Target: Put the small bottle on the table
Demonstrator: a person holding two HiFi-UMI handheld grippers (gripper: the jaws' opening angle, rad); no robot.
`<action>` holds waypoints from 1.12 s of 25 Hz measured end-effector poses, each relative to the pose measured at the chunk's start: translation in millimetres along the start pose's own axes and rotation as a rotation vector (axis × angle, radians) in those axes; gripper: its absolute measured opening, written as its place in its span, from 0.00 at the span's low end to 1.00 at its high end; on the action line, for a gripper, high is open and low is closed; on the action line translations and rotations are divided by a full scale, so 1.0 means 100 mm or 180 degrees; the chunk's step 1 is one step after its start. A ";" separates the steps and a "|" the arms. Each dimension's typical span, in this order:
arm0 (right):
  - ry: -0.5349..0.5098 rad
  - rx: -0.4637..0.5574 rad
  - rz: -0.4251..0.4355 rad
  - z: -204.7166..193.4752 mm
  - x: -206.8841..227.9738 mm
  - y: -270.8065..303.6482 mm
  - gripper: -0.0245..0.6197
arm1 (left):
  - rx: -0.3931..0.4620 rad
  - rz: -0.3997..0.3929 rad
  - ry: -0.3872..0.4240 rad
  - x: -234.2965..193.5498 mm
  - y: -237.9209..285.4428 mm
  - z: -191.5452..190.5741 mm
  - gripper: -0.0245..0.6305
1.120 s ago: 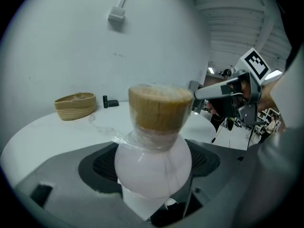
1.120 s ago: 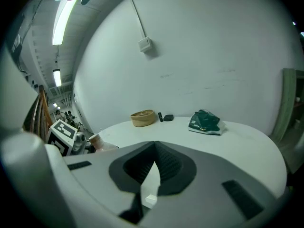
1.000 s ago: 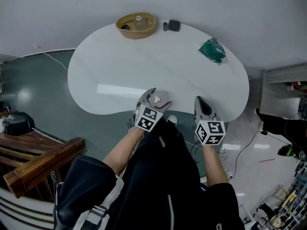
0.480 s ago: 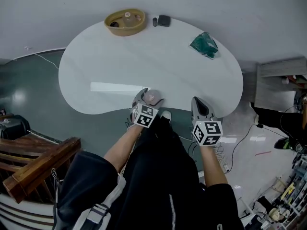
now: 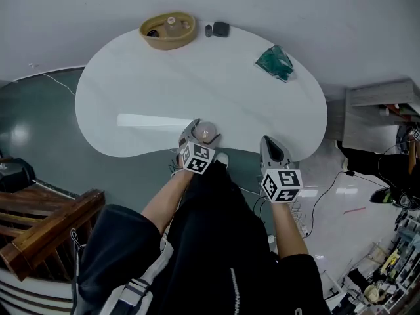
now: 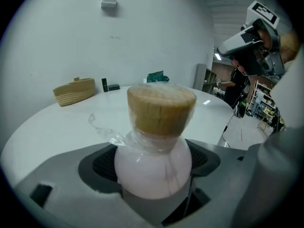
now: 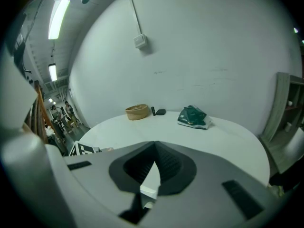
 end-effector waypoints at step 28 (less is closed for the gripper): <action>-0.0333 0.0805 0.0616 0.71 -0.71 0.10 0.04 | 0.0865 0.0636 0.0076 -0.34 -2.12 1.04 0.05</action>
Point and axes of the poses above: the fingertips, and each gripper's own axes: y forward along the fingers, x to its right, z out of its top, the point moved 2 cm from there along -y, backward along the fingers, and after that the axes turned 12 degrees about -z, right-handed, at the moved point
